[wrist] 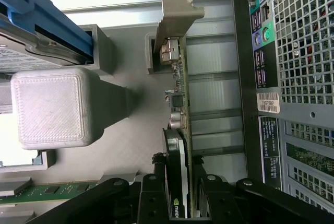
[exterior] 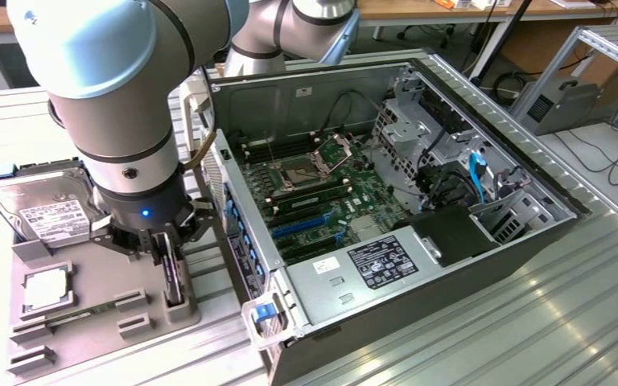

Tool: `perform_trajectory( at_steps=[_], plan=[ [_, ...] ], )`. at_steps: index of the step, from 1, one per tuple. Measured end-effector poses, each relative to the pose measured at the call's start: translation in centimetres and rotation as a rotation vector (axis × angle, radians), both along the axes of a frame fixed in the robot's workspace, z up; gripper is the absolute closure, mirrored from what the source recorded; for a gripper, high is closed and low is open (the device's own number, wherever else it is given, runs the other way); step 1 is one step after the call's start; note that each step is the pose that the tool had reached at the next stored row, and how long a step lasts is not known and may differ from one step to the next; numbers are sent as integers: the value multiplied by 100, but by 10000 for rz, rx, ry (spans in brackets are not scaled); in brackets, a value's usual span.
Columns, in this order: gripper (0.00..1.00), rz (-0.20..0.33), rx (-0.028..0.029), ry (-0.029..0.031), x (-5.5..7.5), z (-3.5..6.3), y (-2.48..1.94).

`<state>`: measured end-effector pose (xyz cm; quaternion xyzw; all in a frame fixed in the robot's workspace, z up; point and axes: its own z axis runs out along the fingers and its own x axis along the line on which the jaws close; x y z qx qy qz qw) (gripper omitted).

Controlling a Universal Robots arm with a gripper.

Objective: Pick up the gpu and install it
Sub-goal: 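Pick up the gpu and move the gpu toward the slot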

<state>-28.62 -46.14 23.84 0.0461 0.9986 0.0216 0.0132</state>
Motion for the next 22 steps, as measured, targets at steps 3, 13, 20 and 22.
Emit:
perform_trajectory(
  at_steps=[3,13,20,22],
  plan=[
    [69,1,0,0,0,0,0],
    [73,1,1,-1,0,0,0],
    [73,0,2,-2,0,1,0],
    [73,0,0,0,0,18,0]
  ],
)
